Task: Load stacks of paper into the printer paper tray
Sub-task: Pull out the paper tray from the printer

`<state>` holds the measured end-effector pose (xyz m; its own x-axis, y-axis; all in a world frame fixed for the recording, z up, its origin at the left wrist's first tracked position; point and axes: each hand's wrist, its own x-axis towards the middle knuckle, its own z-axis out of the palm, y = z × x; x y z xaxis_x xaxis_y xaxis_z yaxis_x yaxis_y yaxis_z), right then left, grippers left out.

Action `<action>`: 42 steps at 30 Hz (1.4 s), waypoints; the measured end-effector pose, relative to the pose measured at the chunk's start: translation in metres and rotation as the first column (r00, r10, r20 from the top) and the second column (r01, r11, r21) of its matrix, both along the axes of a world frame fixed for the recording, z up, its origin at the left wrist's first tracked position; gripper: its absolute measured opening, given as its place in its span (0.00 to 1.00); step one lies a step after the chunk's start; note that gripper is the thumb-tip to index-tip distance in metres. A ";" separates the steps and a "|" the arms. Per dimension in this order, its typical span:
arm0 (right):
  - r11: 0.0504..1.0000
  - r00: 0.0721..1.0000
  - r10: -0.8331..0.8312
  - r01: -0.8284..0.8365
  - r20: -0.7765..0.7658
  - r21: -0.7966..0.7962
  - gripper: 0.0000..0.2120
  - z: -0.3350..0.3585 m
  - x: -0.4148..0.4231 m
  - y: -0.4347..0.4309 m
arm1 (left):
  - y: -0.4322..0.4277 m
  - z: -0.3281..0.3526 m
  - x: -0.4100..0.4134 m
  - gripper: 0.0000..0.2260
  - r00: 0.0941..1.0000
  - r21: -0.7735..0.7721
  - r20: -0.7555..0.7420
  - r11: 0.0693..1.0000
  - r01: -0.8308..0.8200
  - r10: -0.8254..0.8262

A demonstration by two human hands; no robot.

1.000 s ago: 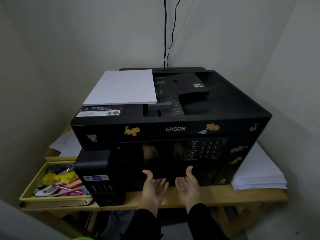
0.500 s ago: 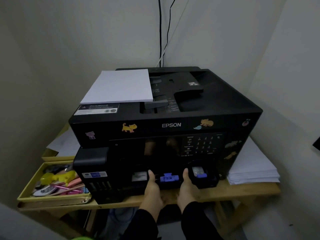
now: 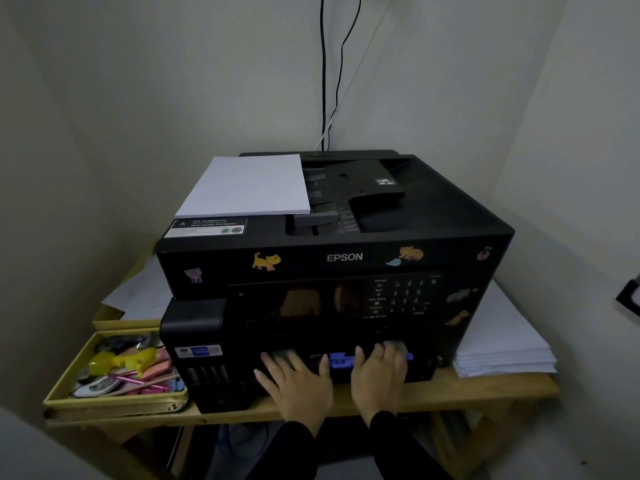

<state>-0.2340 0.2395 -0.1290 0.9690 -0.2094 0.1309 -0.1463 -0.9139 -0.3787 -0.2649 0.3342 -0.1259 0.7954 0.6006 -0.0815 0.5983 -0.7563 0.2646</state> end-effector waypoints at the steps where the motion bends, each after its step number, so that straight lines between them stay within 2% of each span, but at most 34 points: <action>1: 0.999 0.999 0.040 -0.040 -0.001 -0.014 0.24 -0.002 -0.001 -0.003 | 0.003 0.000 0.001 0.34 0.997 -0.018 -0.063 0.999 0.045 -0.046; 3: 0.994 0.995 0.100 -0.100 -0.019 -0.038 0.29 -0.003 -0.004 -0.007 | 0.011 -0.003 0.001 0.29 0.980 -0.037 -0.143 0.990 0.137 -0.141; 5: 0.989 0.991 0.134 -0.135 -0.029 -0.055 0.35 -0.001 -0.006 -0.010 | 0.016 -0.004 -0.003 0.26 0.966 0.005 -0.159 0.978 0.208 -0.204; 6: 0.986 0.988 0.152 -0.154 -0.042 -0.067 0.35 0.000 -0.007 -0.012 | 0.016 0.000 -0.006 0.27 0.968 -0.003 -0.147 0.979 0.205 -0.203; 9: 0.977 0.982 0.182 -0.187 -0.057 -0.101 0.29 -0.001 -0.016 -0.016 | 0.011 0.010 -0.019 0.30 0.974 -0.022 -0.131 0.983 0.184 -0.185; 12: 0.956 0.971 0.221 -0.235 -0.095 -0.174 0.32 -0.006 -0.035 -0.021 | 0.005 0.012 -0.043 0.30 0.976 0.016 -0.098 0.980 0.197 -0.195; 16: 0.934 0.970 0.245 -0.238 -0.009 -0.267 0.29 -0.010 -0.065 -0.037 | -0.003 0.009 -0.073 0.29 0.972 0.050 -0.104 0.975 0.215 -0.210; 20: 0.924 0.955 0.274 -0.294 -0.111 -0.244 0.31 -0.011 -0.089 -0.046 | -0.012 0.008 -0.099 0.29 0.968 0.056 -0.129 0.973 0.225 -0.217; 22: 0.926 0.956 0.277 -0.294 -0.101 -0.238 0.29 -0.012 -0.103 -0.050 | -0.015 0.008 -0.114 0.29 0.964 0.072 -0.144 0.970 0.234 -0.222; 25: 0.935 0.961 0.262 -0.274 -0.085 -0.225 0.24 -0.012 -0.123 -0.055 | -0.019 0.008 -0.133 0.29 0.957 0.100 -0.164 0.961 0.257 -0.239; 32: 0.954 0.969 0.187 -0.218 -0.161 -0.206 0.26 -0.002 -0.161 -0.056 | -0.021 0.011 -0.167 0.30 0.934 0.128 -0.216 0.940 0.318 -0.286; 37: 0.964 0.975 0.098 -0.142 -0.198 -0.224 0.24 -0.004 -0.191 -0.061 | -0.029 0.005 -0.194 0.30 0.916 0.196 -0.240 0.908 0.370 -0.321; 42: 0.945 0.971 0.167 -0.207 -0.171 -0.252 0.26 0.005 -0.193 -0.068 | -0.028 0.005 -0.198 0.26 0.893 0.256 -0.243 0.863 0.435 -0.378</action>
<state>-0.4268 0.1710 -0.1236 0.9999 0.0008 0.0113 0.0020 -0.9945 -0.1051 -0.4627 0.3066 -0.1213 0.9627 0.2446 -0.1153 0.2349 -0.9677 -0.0916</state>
